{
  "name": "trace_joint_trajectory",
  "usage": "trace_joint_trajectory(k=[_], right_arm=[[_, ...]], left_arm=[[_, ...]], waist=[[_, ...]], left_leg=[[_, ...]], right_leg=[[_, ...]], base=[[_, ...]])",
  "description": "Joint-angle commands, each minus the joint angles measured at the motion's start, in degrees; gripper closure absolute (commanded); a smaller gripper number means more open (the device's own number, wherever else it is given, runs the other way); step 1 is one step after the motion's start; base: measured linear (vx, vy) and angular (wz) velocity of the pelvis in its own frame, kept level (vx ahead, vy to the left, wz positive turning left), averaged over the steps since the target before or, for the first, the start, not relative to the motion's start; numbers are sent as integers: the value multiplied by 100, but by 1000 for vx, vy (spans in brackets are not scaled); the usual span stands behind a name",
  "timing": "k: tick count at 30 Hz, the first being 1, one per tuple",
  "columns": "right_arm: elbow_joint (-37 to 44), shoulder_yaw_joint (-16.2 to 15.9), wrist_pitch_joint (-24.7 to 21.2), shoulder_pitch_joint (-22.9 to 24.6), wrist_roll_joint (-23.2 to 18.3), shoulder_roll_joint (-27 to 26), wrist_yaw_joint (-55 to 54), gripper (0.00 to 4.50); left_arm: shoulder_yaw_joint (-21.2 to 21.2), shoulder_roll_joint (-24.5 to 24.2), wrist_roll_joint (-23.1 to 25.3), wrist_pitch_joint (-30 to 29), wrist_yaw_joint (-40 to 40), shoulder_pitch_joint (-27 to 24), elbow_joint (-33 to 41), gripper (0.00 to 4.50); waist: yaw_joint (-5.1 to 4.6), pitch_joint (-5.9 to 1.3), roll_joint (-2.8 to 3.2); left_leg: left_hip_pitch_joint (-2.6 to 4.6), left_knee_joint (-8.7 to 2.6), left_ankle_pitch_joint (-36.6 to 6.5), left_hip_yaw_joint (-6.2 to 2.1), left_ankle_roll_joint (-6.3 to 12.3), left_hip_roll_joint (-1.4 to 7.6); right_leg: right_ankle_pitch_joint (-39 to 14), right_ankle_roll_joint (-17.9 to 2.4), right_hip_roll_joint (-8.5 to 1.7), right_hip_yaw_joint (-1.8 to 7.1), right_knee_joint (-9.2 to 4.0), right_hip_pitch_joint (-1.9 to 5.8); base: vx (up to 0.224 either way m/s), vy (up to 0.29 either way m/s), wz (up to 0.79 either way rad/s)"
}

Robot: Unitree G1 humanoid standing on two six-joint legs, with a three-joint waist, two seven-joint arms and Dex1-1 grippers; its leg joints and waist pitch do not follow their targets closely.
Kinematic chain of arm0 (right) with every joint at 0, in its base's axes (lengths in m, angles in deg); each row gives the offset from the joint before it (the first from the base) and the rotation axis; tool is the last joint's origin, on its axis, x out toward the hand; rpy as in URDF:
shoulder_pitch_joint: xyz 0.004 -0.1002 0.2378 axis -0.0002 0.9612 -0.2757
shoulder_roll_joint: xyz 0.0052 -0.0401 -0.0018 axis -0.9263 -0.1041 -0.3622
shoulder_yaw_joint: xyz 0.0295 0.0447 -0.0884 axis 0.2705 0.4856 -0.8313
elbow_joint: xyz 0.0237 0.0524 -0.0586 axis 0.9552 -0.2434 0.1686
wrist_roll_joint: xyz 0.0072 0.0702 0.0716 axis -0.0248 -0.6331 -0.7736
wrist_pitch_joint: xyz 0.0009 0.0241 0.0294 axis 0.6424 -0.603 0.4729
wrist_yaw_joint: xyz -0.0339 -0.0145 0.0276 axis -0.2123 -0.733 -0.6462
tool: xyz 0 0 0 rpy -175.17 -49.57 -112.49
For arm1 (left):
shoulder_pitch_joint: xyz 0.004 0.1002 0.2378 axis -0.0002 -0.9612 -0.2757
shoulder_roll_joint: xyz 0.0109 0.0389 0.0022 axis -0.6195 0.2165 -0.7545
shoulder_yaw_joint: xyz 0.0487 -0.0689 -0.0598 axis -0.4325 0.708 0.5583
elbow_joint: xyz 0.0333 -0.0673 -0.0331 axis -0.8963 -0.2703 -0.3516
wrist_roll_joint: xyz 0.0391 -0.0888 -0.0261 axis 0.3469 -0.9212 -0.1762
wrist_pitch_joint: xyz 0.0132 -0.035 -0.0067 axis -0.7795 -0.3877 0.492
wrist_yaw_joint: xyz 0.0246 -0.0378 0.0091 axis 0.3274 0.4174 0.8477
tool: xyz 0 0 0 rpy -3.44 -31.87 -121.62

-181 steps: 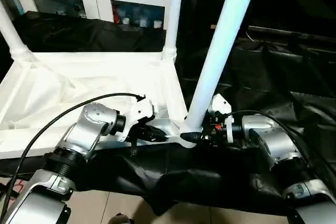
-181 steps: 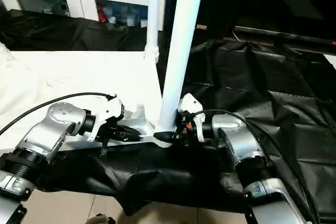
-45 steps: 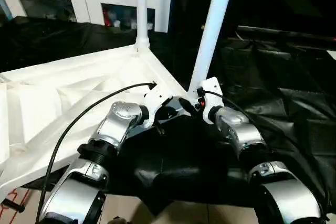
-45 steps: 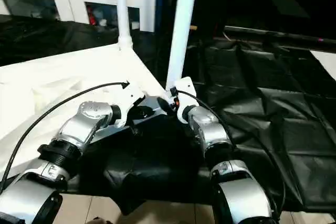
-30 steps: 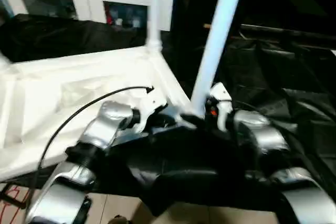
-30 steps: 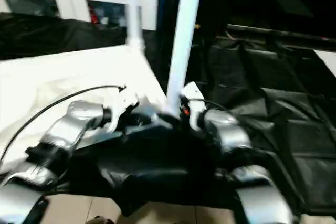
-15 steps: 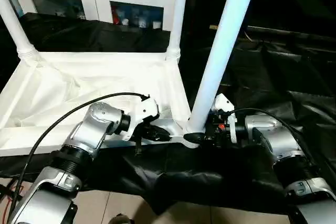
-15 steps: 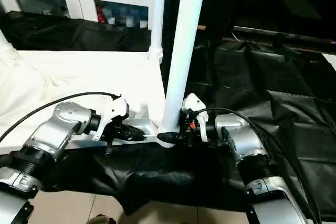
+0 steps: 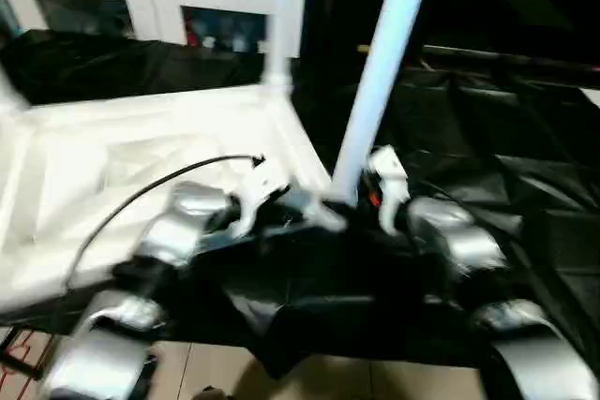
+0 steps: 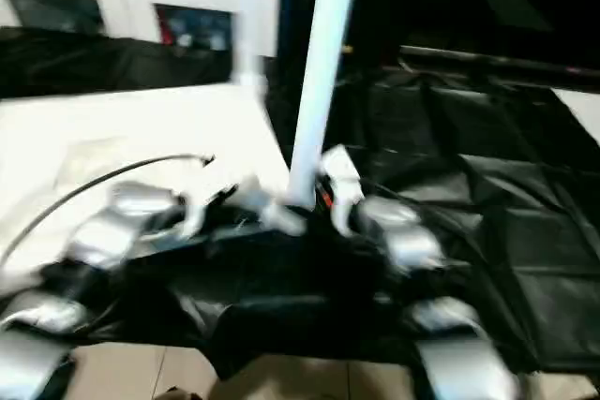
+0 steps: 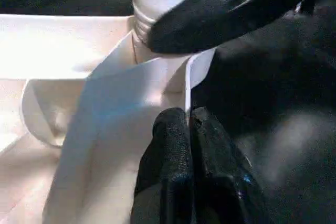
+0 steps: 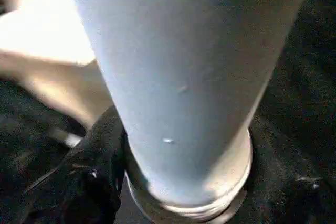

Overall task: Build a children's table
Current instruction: Rotate leg to tighten

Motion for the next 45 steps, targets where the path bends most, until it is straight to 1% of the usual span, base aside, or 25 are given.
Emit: trace_joint_trajectory(k=[1,2,3,5,6,7,8,10,13,14,16,17,18,19,22,24,25,29,32,33,36,38,40,42,45], right_arm=[[-502,-214,-59,-21,174,-427,-534,175],[-599,-190,20,-75,182,-509,-714,175],[-715,-196,192,-137,240,-602,-791,175],[-804,-227,345,-182,302,-652,-763,175],[-828,-247,423,-204,326,-676,-683,175],[-835,-243,448,-221,317,-676,-604,121],[-839,-230,461,-240,296,-670,-517,107],[-836,-266,543,-273,269,-621,-262,105],[-612,-488,707,-166,289,-411,423,62],[-612,-488,707,-166,289,-411,423,62],[-387,-595,834,-24,243,-170,1074,62],[-177,-634,853,90,162,14,1511,62],[-105,-623,854,128,137,71,1663,62],[2,-622,844,178,97,154,1852,62],[240,-644,799,294,15,335,2283,62],[644,-786,688,496,-105,631,2923,62],[770,-845,654,561,-126,731,3127,62],[1211,-969,387,770,-200,1030,3720,62],[1291,-967,336,805,-192,1067,3804,62],[1323,-964,290,814,-218,1071,3818,89],[1514,-994,139,889,-291,1093,3858,100],[1574,-1002,95,912,-300,1088,3862,128],[1655,-1007,24,940,-304,1079,3864,140],[1676,-1008,1,954,-302,1058,3845,156],[1450,-940,-33,914,-138,810,3184,175]], left_arm=[[-8,478,-105,15,417,310,62,450],[-10,557,-95,1,515,340,25,450],[-7,659,-76,-3,573,353,10,450],[-11,720,-75,8,577,357,1,450],[-27,743,-83,9,538,351,14,450],[-37,739,-85,19,501,343,18,450],[-47,726,-84,35,461,333,19,450],[-86,671,-105,82,359,303,33,450],[-131,500,-161,184,48,207,134,450],[-131,500,-161,184,48,207,134,450],[-165,324,-218,250,-337,83,300,450],[-196,188,-273,296,-620,-9,434,450],[-211,142,-288,331,-714,-39,476,450],[-227,78,-330,393,-873,-84,540,450],[-247,-43,-418,425,-1171,-161,680,450],[-286,-218,-467,448,-1495,-224,796,450],[-297,-278,-462,489,-1598,-242,809,450],[-330,-521,-504,508,-1999,-329,927,450],[-339,-608,-522,513,-2144,-358,969,450],[-342,-634,-535,516,-2185,-366,983,450],[-348,-685,-571,493,-2276,-395,1036,450],[-345,-686,-573,494,-2277,-398,1038,450],[-344,-688,-575,491,-2275,-400,1042,450],[-336,-670,-558,485,-2210,-401,1035,450],[-219,-419,-396,393,-1539,-264,786,450]], waist=[[-1,-360,42],[5,-369,39],[10,-374,43],[17,-384,39],[15,-386,31],[20,-393,39],[19,-389,37],[20,-387,41],[24,-375,30],[25,-372,32],[34,-372,22],[36,-375,19],[35,-379,12],[31,-378,24],[45,-372,21],[93,-358,22],[100,-353,32],[187,-350,39],[195,-349,45],[183,-351,44],[192,-352,45],[193,-360,42],[196,-365,44],[196,-367,42],[178,-353,32]], left_leg=[[131,-417,-1855,-21,-223,92],[118,-421,-1755,-26,-191,83],[131,-401,-1657,-3,-143,82],[103,-397,-1520,-4,-91,83],[100,-391,-1474,0,-61,82],[88,-385,-1353,0,-13,79],[91,-383,-1304,7,36,77],[94,-380,-1304,13,80,78],[96,-386,-1445,10,121,84],[92,-385,-1474,12,129,88],[94,-392,-1480,1,141,96],[77,-382,-1429,2,187,102],[78,-381,-1407,4,217,106],[89,-377,-1371,11,260,108],[102,-378,-1384,14,290,117],[123,-383,-1487,21,278,128],[114,-387,-1477,21,283,126],[133,-395,-1547,31,203,147],[129,-406,-1594,26,154,146],[133,-410,-1639,22,109,141],[129,-410,-1579,18,90,134],[124,-406,-1510,20,100,134],[128,-397,-1459,25,109,129],[123,-395,-1440,24,110,129],[122,-404,-1525,19,57,121]], right_leg=[[-1698,-1079,-274,119,-463,161],[-1574,-1085,-266,105,-457,189],[-1375,-1113,-261,114,-450,169],[-1140,-1154,-258,104,-424,207],[-1042,-1172,-253,105,-418,210],[-826,-1219,-248,101,-390,231],[-701,-1261,-238,99,-384,231],[-649,-1302,-239,99,-383,240],[-867,-1291,-251,97,-410,246],[-925,-1281,-258,102,-414,242],[-959,-1276,-258,93,-422,254],[-828,-1299,-260,99,-403,269],[-768,-1317,-259,100,-394,269],[-684,-1371,-249,101,-387,249],[-685,-1442,-252,98,-385,253],[-863,-1415,-246,99,-400,239],[-882,-1397,-238,99,-401,244],[-1040,-1353,-250,102,-402,218],[-1158,-1328,-258,100,-405,208],[-1216,-1315,-257,103,-410,199],[-1155,-1307,-253,106,-404,209],[-1040,-1307,-251,104,-392,209],[-960,-1328,-250,104,-388,210],[-928,-1346,-254,101,-381,216],[-1089,-1304,-259,109,-401,206]], base=[[0,0,0],[0,0,0],[0,0,0],[0,0,0],[0,0,0],[0,0,0],[0,0,0],[0,0,0],[0,0,0],[0,0,0],[0,0,0],[0,0,0],[0,0,0],[0,0,0],[0,0,0],[0,0,0],[0,0,0],[0,0,0],[0,0,0],[0,0,0],[0,0,0],[0,0,0],[0,0,0],[0,0,0],[0,0,0]])
